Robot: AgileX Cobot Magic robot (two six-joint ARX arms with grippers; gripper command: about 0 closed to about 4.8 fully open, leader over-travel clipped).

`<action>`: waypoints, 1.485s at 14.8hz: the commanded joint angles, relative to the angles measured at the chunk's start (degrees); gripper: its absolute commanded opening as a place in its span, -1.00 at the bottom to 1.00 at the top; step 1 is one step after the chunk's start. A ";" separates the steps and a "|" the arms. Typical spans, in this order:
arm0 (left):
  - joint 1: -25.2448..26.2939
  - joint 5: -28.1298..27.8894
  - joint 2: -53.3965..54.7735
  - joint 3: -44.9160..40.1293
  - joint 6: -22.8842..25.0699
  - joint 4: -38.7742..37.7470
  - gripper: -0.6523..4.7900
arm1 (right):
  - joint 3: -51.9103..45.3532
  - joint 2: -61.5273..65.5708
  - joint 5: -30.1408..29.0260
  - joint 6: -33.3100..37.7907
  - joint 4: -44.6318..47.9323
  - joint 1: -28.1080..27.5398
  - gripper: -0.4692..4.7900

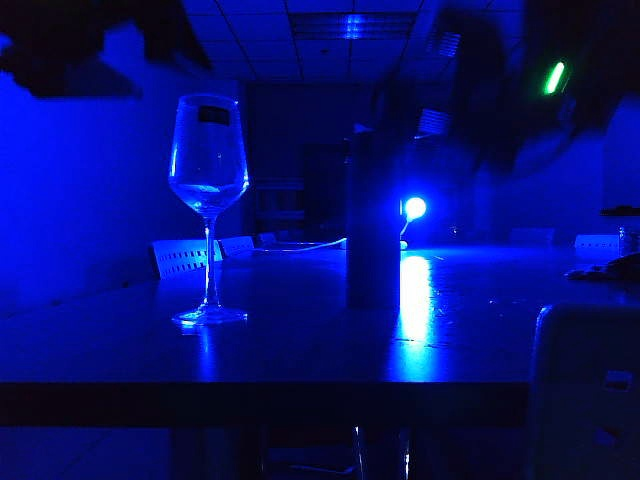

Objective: Pick up the black thermos cup, pour some water from it into the stemmed glass, and then put the thermos cup back on the table.

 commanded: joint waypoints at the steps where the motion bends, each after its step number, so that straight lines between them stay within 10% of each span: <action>1: 0.00 0.04 1.33 0.13 1.22 1.22 1.00 | 4.61 6.29 -1.66 0.24 4.33 0.02 1.00; 17: 0.00 -1.07 2.97 0.04 2.47 -2.78 1.00 | 20.52 24.81 3.08 -1.49 4.37 0.02 1.00; 19: 0.00 -1.07 2.97 0.04 2.47 -2.80 1.00 | 20.52 24.81 2.43 -1.46 4.39 0.02 -0.04; 22: 0.00 -1.09 2.97 0.04 2.47 -2.80 1.00 | 20.52 24.81 2.47 -1.46 4.39 0.02 -0.30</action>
